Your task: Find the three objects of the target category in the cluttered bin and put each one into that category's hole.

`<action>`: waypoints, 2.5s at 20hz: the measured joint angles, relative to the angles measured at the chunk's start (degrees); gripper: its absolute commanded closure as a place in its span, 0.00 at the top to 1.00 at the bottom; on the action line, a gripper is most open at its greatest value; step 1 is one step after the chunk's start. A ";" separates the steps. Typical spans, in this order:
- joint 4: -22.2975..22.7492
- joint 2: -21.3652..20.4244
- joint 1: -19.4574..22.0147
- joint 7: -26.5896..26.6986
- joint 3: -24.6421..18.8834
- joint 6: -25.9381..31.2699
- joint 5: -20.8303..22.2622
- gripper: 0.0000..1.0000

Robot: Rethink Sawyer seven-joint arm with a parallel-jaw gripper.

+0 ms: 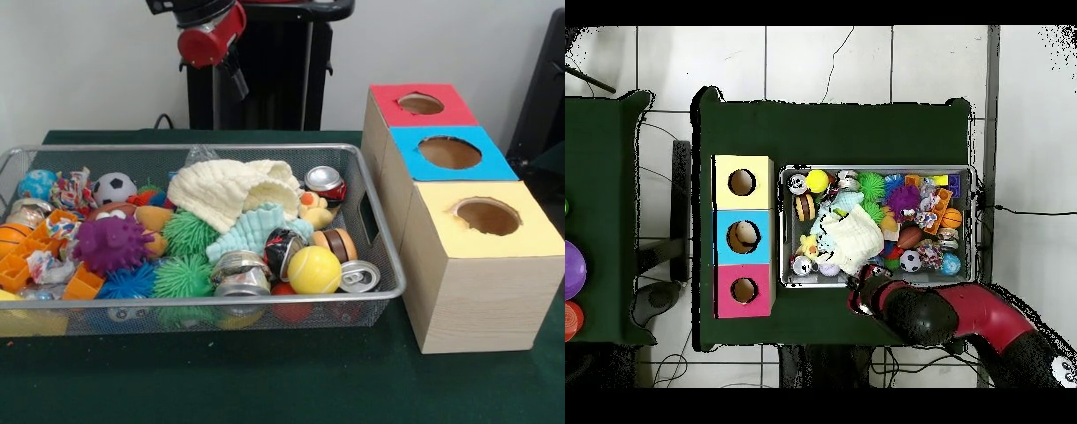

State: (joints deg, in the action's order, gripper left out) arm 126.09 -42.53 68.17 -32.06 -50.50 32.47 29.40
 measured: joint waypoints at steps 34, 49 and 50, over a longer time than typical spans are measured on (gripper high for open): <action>10.54 8.16 -45.18 -16.78 40.81 -57.22 -2.91 0.00; 14.68 1.72 -35.90 -17.36 40.95 -42.95 -2.95 0.00; 14.70 1.40 -35.82 -17.36 40.95 -42.66 -3.01 0.00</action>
State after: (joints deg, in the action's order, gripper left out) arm 140.78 -41.13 32.35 -49.42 -9.54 -10.19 26.39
